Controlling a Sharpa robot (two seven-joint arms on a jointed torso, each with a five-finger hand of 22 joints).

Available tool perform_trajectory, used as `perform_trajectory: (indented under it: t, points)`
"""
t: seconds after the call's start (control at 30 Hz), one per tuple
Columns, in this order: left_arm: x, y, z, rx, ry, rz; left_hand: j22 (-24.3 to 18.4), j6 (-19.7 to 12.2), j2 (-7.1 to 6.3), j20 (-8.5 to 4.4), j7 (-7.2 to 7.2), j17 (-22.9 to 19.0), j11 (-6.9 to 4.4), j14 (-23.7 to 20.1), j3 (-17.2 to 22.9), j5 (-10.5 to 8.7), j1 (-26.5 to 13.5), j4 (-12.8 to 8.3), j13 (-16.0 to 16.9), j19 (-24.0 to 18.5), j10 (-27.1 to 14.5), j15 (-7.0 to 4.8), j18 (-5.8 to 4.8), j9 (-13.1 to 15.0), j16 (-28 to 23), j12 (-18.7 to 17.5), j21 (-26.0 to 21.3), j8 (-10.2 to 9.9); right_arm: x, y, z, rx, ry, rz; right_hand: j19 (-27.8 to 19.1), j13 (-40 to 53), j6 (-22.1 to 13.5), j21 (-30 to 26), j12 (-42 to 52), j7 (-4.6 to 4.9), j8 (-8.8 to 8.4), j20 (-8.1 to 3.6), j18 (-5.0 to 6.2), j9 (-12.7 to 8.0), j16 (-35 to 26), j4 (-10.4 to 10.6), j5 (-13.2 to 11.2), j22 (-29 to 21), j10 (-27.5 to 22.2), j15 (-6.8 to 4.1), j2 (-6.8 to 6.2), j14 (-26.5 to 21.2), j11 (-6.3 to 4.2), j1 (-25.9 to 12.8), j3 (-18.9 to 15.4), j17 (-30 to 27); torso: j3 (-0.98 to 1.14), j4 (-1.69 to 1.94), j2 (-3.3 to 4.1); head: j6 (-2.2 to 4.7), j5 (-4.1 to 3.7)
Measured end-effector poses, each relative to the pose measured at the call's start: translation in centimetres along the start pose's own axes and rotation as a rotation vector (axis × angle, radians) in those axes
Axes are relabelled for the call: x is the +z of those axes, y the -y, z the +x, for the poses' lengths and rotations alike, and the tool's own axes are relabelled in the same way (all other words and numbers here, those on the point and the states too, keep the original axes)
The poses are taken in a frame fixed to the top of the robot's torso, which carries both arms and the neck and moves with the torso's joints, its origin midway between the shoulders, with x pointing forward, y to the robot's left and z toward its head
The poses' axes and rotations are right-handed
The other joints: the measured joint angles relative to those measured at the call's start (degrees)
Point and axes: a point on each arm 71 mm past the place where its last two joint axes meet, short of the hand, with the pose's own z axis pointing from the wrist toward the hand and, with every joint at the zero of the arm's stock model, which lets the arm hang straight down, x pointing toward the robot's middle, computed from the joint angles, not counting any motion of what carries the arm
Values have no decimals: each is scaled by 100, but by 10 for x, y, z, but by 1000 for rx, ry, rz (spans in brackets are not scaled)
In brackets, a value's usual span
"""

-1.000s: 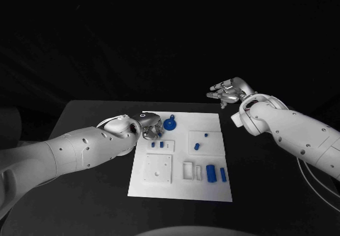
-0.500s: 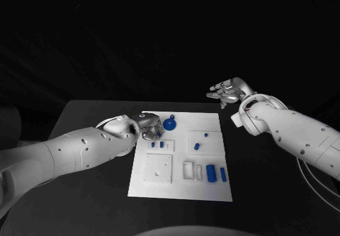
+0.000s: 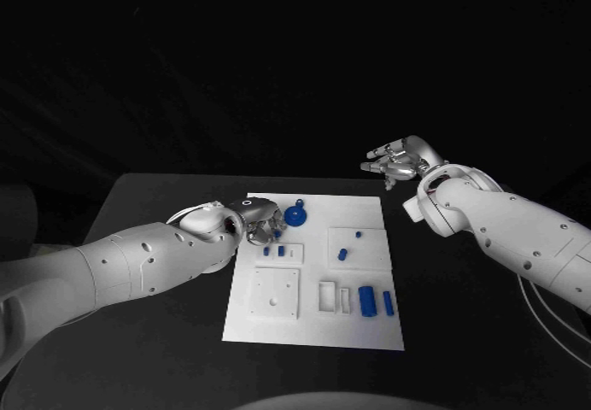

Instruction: Assemble the parts on the task board

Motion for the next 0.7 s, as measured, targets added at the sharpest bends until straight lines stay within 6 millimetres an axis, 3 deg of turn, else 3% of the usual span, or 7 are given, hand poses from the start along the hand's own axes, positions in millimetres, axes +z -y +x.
perform_trajectory:
  t: [0.23, 0.4, 0.5, 0.7]
  points:
    - [0, -1, -1, 0, 11, -2, 4, -484, -75, 0, -30, 0, 49, -20, -8, 0, 45, 22, 0, 0, -151, 20, 0, -19, -22, 0, -65, 0, -1, 2, 0, -3, -7, 2, 0, -1, 2, 0, -23, 37, 0, 41, 45, 0, 0, 0, 0, -8, -76, 20, -22, 20, 29, -22, 0, -13, 2, -2, 0, -4, 1]
    - [-2, -4, -2, 0, 19, -8, 4, -541, -98, 0, -28, -1, 89, -53, -44, 0, 68, 57, 0, 0, -234, 53, 15, -19, -22, 0, -98, 0, -3, 4, 1, -9, -19, 3, 0, -6, 22, 0, -23, 58, 0, 41, 52, 2, 1, -41, 0, -23, -167, 61, -22, 23, 59, -22, 41, -19, 5, -4, 0, -2, 1]
    - [-5, -9, -3, 0, 26, -18, 4, -541, -121, 0, -28, -15, 114, -83, -83, 0, 91, 49, 0, 0, -317, 83, 92, -18, -56, 0, -132, 0, -6, 6, 2, -20, -37, 2, -1, -14, 243, 50, -44, 36, 0, 42, 53, 21, 1, -248, 0, -23, -209, 61, 17, 24, 39, 17, 200, -29, 5, -4, 0, 10, 1]
    - [-11, -18, -12, -12, 48, -38, 3, -442, -150, 40, -10, -82, 141, -146, -184, 0, 120, 25, 0, -41, -386, 145, 104, -18, -132, 0, -201, 0, -16, 11, 8, -72, -88, -15, -1, -18, 555, 166, -44, -44, 0, 42, 55, 40, 42, -626, -44, 24, -170, 30, 31, 55, 0, 123, 696, -28, 4, -2, -5, 53, -57]
